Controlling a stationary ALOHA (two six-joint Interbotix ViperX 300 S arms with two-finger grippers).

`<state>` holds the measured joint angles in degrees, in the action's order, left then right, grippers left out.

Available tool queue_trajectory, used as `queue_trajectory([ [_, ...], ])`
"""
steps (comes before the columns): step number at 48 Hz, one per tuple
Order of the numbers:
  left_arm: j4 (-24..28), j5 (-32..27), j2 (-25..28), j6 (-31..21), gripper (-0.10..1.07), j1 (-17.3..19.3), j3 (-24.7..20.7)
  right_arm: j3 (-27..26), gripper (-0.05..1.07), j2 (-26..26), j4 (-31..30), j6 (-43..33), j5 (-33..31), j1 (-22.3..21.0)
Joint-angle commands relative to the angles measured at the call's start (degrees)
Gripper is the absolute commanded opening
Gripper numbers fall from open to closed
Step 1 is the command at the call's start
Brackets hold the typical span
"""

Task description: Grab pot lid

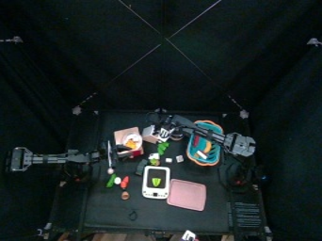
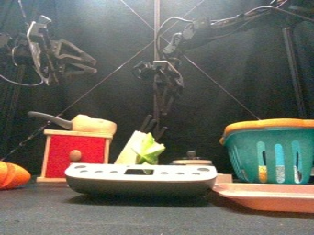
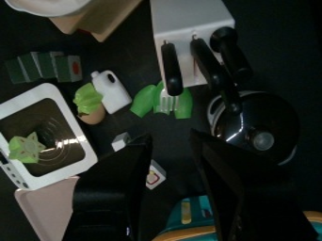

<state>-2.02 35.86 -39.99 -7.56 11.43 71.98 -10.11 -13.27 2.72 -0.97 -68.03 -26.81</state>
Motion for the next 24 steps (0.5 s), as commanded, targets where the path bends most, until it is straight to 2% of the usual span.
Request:
queue_trajectory([
  [1, -0.1, 0.2, 0.1, 0.0, 0.74, 0.0, -0.5, 3.7, 0.76, 5.9, 0.3, -0.2, 4.1, -1.7],
  [12, -0.1, 0.2, 0.1, 0.1, 0.74, 0.1, -0.5, 15.2, 0.76, 11.5, 0.1, -0.4, 14.9, -5.5],
  [18, -0.1, 0.2, 0.1, 0.0, 0.74, 0.1, -0.5, 20.2, 0.77, 12.7, 0.3, -0.5, 22.9, -7.8],
  [24, -0.1, 0.2, 0.2, 0.0, 0.74, 0.1, -0.4, 23.9, 0.77, 12.8, -1.6, -0.5, 27.0, -8.8],
])
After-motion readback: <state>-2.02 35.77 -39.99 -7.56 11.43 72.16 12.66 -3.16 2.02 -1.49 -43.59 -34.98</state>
